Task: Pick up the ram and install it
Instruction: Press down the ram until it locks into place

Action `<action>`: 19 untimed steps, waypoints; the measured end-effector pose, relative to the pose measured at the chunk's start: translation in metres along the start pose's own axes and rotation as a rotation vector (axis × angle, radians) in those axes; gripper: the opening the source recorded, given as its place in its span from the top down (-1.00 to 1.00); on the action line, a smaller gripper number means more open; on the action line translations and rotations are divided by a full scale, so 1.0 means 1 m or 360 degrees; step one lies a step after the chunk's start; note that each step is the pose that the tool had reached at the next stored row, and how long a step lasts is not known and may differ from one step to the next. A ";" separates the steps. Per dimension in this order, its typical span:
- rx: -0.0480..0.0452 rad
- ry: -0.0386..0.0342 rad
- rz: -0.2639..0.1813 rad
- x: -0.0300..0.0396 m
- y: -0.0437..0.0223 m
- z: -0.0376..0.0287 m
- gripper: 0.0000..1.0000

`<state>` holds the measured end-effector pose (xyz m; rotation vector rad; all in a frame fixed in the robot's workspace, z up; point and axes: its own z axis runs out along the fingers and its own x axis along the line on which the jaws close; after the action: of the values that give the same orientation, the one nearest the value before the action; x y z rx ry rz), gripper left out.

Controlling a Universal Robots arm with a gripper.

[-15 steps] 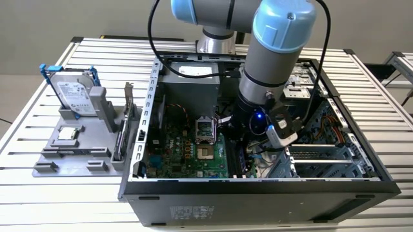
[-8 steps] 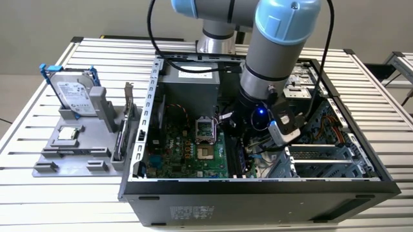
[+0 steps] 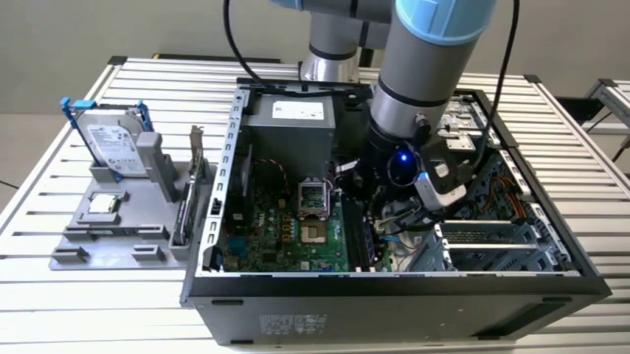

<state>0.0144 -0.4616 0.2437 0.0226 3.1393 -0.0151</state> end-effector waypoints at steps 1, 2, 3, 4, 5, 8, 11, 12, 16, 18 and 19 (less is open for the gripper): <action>0.0000 0.0000 0.0001 0.0000 0.0000 -0.0020 -1.00; 0.0000 0.0000 0.0002 0.0000 0.0000 -0.0038 -1.00; 0.0000 0.0000 0.0003 0.0000 -0.0001 -0.0057 -1.00; 0.0000 0.0000 0.0004 0.0000 -0.0001 -0.0077 -1.00; 0.0000 0.0000 0.0005 0.0000 -0.0001 -0.0096 -1.00; 0.0000 0.0000 0.0007 0.0000 -0.0001 -0.0144 -1.00; 0.0000 0.0000 0.0008 0.0000 -0.0001 -0.0162 -1.00; 0.0000 0.0000 0.0008 0.0000 -0.0001 -0.0162 -1.00; 0.0000 0.0000 0.0008 0.0000 -0.0002 -0.0163 1.00; 0.0000 0.0000 0.0008 0.0000 -0.0002 -0.0163 1.00; 0.0000 0.0000 0.0008 0.0000 -0.0002 -0.0163 1.00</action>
<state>0.0144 -0.4616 0.2600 0.0303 3.1393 -0.0155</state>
